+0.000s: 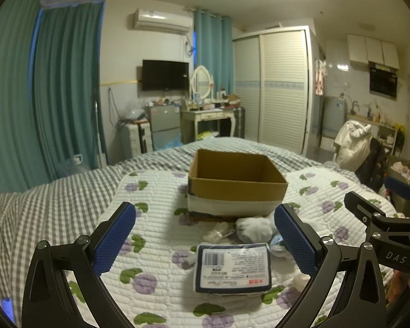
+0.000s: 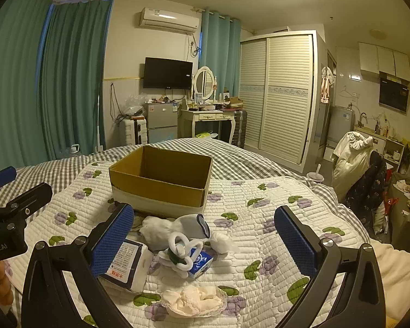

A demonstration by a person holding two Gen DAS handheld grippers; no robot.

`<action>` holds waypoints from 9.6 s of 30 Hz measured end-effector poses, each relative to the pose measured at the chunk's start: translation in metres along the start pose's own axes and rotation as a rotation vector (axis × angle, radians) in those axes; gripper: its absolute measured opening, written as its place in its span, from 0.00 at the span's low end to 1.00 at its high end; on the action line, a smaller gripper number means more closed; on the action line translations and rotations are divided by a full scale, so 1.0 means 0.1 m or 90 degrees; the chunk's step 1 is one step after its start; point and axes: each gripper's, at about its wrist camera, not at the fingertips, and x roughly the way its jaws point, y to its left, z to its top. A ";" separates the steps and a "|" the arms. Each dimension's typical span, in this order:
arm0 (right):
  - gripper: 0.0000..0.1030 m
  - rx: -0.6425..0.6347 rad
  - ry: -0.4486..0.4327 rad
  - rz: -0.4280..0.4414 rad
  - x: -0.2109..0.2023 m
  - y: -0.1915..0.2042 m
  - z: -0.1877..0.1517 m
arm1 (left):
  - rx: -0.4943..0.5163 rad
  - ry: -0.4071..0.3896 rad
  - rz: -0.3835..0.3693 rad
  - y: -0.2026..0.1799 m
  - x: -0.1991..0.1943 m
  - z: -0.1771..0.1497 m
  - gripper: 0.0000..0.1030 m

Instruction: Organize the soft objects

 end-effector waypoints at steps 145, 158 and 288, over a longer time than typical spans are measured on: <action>0.17 -0.043 0.123 0.229 2.32 0.11 1.19 | 0.065 0.145 -0.057 -0.22 2.53 0.96 0.26; 0.60 -0.041 0.150 0.184 2.89 -0.01 0.91 | 0.072 0.170 -0.043 -0.19 2.74 0.77 0.78; 0.55 -0.095 0.084 0.191 1.63 0.21 1.57 | 0.080 0.091 -0.041 -0.18 1.85 1.02 0.12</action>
